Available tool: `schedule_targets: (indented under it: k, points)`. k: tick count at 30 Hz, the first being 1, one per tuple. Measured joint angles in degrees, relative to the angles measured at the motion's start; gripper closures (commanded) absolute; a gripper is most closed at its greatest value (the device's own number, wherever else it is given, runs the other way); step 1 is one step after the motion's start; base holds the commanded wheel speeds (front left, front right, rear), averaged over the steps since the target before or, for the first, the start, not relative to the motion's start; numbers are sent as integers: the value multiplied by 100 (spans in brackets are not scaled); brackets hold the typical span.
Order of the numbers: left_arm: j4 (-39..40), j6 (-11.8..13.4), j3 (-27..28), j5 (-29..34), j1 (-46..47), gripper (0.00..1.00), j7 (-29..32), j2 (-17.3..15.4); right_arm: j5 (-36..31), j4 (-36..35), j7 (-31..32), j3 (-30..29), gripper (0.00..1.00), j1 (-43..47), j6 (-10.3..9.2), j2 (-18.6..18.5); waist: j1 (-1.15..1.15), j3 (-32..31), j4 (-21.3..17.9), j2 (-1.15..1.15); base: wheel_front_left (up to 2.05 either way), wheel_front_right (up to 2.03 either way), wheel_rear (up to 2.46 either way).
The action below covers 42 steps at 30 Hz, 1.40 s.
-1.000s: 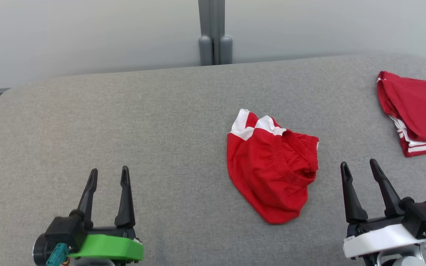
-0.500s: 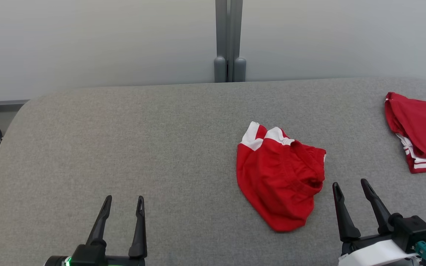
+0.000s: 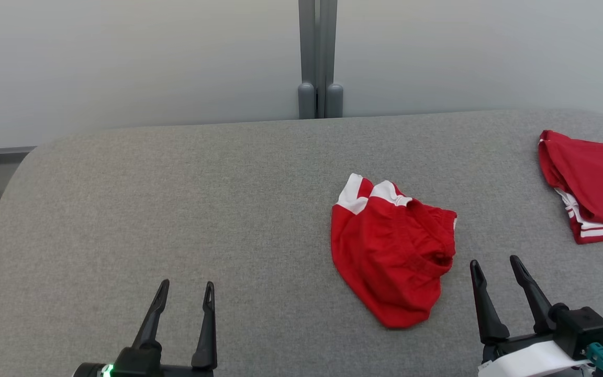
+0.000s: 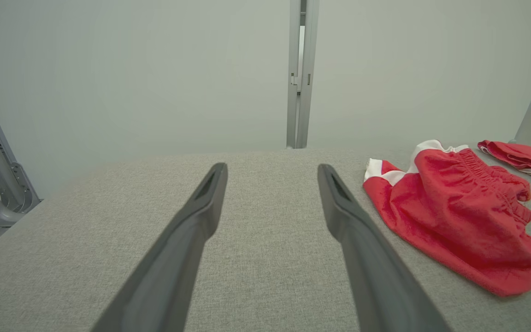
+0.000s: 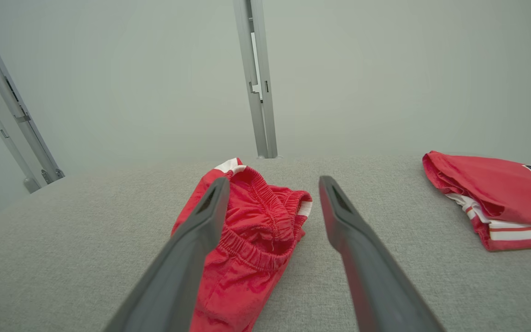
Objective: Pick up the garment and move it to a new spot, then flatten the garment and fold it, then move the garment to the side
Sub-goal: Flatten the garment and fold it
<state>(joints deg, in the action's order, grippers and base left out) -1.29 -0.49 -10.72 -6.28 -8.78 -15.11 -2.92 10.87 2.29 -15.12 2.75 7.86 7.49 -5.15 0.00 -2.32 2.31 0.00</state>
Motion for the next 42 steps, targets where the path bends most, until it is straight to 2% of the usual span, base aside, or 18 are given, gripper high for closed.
schedule_targets:
  k: [42]
  points:
    - [-115,46,-108,30,0,0,-1,2,1,44,0,-5,0,19,0,-34,0,-66,-42,0,0,0,0]
